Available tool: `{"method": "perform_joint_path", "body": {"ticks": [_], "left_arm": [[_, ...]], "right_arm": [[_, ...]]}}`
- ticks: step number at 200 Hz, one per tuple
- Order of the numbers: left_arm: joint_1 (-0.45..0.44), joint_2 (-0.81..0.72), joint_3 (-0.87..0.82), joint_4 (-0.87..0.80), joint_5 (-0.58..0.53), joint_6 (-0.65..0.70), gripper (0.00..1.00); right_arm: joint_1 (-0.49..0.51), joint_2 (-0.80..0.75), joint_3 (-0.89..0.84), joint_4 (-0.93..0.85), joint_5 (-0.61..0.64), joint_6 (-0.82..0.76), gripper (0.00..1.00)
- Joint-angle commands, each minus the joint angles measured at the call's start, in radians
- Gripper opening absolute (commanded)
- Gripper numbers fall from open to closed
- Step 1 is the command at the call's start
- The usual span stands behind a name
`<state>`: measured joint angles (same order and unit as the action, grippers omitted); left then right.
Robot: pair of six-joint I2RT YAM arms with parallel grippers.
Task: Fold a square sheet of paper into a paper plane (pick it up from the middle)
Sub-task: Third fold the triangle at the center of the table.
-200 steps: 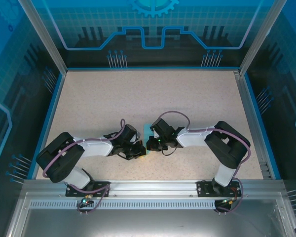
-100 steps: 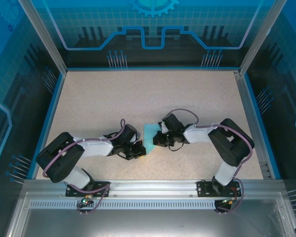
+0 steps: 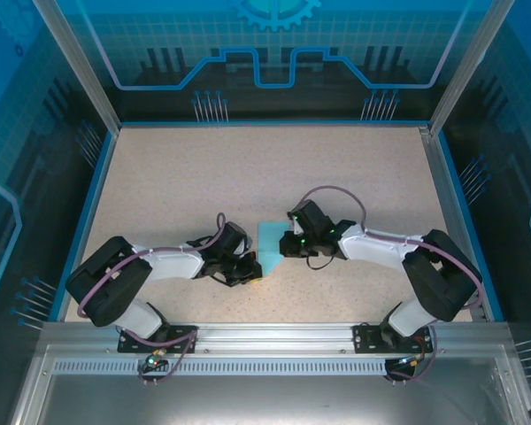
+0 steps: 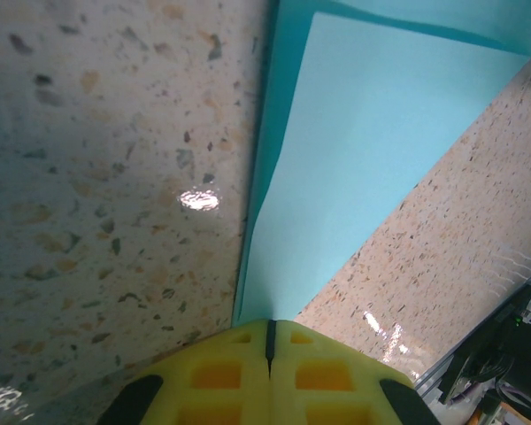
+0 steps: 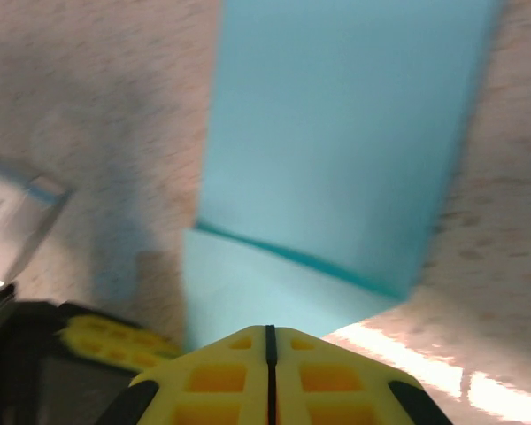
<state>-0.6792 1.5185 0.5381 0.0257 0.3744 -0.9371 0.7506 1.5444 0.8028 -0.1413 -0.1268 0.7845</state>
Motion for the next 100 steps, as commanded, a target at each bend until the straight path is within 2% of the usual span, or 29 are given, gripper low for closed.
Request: {"method": "perform_joint_path", "body": {"ticks": [1,54,100], "left_arm": [[-0.010,0.047,-0.035,-0.200,-0.061,0.010,0.00],[-0.011,0.041,-0.034,-0.202,-0.062,0.015,0.00],[-0.010,0.018,-0.039,-0.220,-0.051,0.030,0.00]], "right_arm": [[0.042,0.030,0.006,0.010,0.008,0.047,0.09],[0.090,0.198,0.053,0.111,-0.116,0.083,0.08],[0.077,0.253,0.069,0.034,-0.068,0.116,0.07]]}}
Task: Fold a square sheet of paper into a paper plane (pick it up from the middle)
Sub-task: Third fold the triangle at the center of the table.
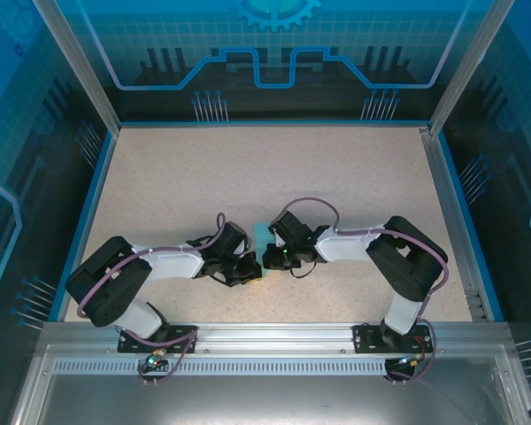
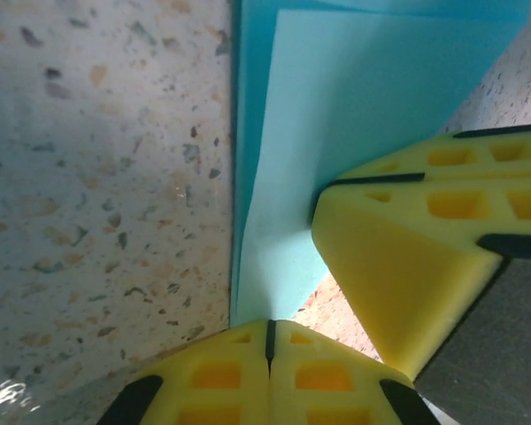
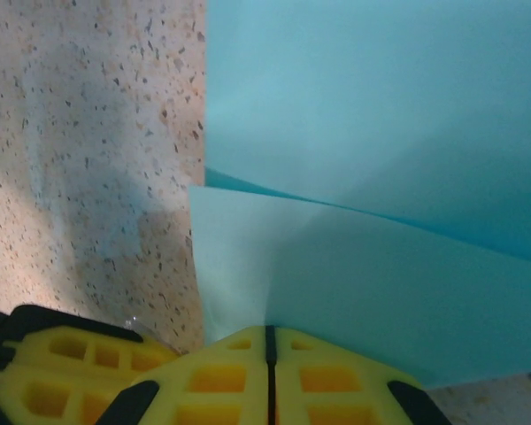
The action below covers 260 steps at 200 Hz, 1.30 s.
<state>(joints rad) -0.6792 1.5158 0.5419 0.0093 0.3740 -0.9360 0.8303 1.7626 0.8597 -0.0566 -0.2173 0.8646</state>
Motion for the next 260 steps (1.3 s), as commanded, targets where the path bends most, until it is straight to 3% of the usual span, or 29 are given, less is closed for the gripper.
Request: {"method": "perform_joint_path", "body": {"ticks": [1,76,166,260], "left_arm": [[-0.010,0.019,-0.043,-0.204,-0.050,0.031,0.00],[-0.010,-0.020,-0.033,-0.286,0.022,0.138,0.00],[-0.011,-0.133,0.052,-0.194,0.003,0.101,0.00],[-0.010,0.014,0.047,-0.091,0.010,0.071,0.00]], "right_arm": [[-0.004,0.035,0.012,-0.052,0.024,0.037,0.07],[-0.037,0.055,0.010,-0.143,0.075,0.071,0.07],[-0.036,0.056,0.001,-0.134,0.071,0.085,0.07],[-0.038,0.060,-0.020,-0.068,0.030,0.091,0.07]]}}
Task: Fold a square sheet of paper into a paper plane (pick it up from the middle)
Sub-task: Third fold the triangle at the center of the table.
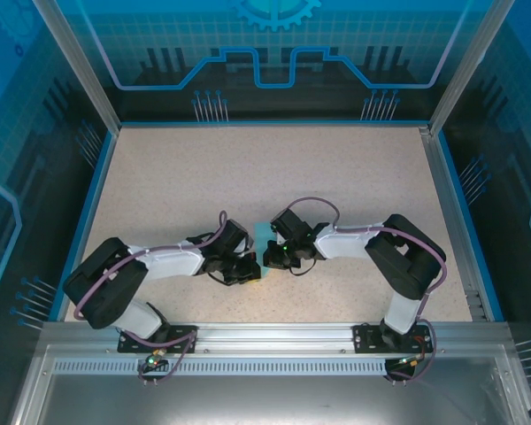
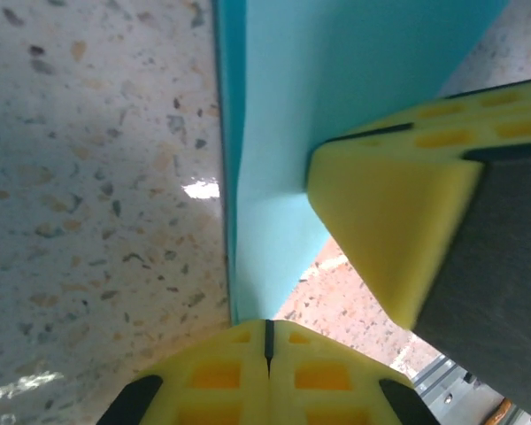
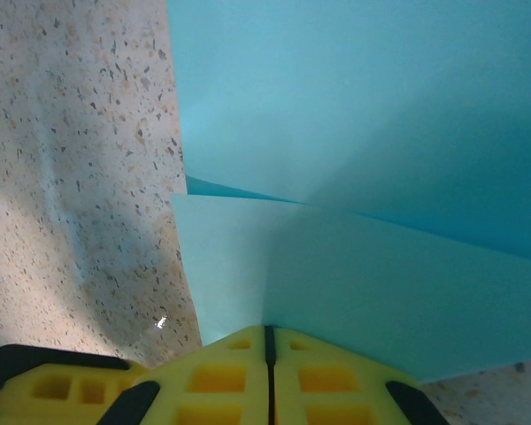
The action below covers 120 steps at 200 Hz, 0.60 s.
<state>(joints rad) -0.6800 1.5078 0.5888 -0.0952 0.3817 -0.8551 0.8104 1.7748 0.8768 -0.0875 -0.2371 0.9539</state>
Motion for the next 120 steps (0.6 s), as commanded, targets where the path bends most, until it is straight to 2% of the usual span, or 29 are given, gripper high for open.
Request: {"method": "perform_joint_path", "body": {"ticks": [1,31,62,120], "left_arm": [[-0.009,0.022,0.000,0.012,0.001,-0.010,0.00],[-0.009,0.025,-0.022,-0.066,-0.047,-0.004,0.00],[-0.009,0.038,-0.029,-0.141,-0.074,-0.005,0.00],[-0.010,0.058,-0.020,-0.159,-0.067,0.002,0.00]], "right_arm": [[-0.018,0.048,-0.038,-0.036,0.050,0.001,0.07],[-0.035,0.030,-0.082,0.041,0.081,-0.056,0.07],[-0.099,-0.006,-0.148,0.144,0.103,-0.140,0.08],[-0.255,-0.027,-0.154,0.150,0.107,-0.192,0.09]]}}
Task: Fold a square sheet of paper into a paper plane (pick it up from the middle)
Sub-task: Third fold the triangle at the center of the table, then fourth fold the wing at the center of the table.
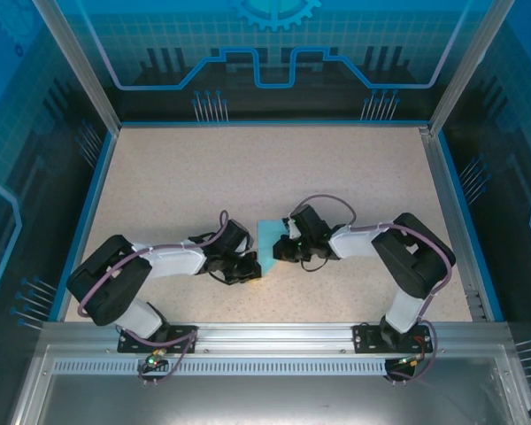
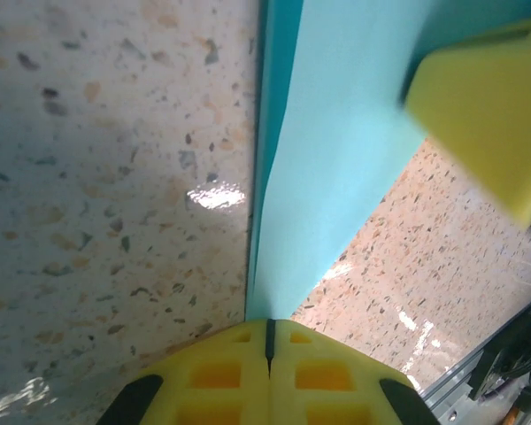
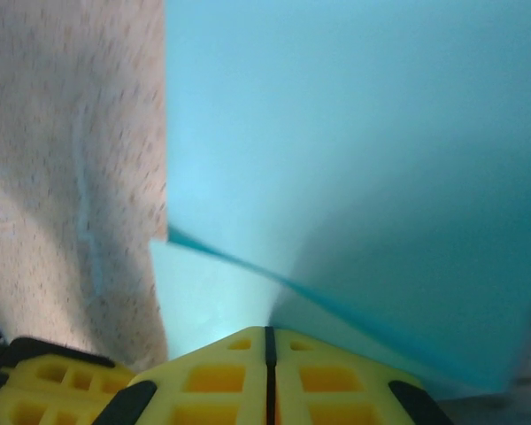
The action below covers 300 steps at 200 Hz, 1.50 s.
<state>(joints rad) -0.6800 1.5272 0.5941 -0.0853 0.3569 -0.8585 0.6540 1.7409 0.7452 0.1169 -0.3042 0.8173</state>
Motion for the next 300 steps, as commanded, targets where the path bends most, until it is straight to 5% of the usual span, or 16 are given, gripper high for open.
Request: {"method": "perform_joint_path", "body": {"ticks": [1,66,103,143,219,300], "left_arm": [[-0.009,0.039,-0.024,-0.169,-0.042,0.006,0.00],[-0.010,-0.021,0.054,-0.190,-0.030,0.048,0.02],[-0.010,-0.078,0.152,-0.189,-0.051,0.073,0.18],[-0.008,-0.041,0.218,-0.169,-0.136,0.085,0.18],[-0.008,0.115,0.294,-0.214,-0.313,0.081,0.04],[-0.006,0.175,0.320,-0.308,-0.358,0.055,0.02]], "right_arm": [[-0.100,0.006,-0.021,-0.056,0.174,-0.057,0.09],[-0.110,-0.180,0.019,-0.194,0.171,-0.063,0.20],[-0.090,-0.279,-0.028,-0.228,0.149,0.017,0.40],[-0.082,-0.283,-0.074,-0.176,0.079,0.092,0.57],[-0.038,-0.157,-0.022,-0.154,0.021,0.128,0.56],[0.004,-0.076,0.024,-0.129,0.014,0.174,0.46]]}}
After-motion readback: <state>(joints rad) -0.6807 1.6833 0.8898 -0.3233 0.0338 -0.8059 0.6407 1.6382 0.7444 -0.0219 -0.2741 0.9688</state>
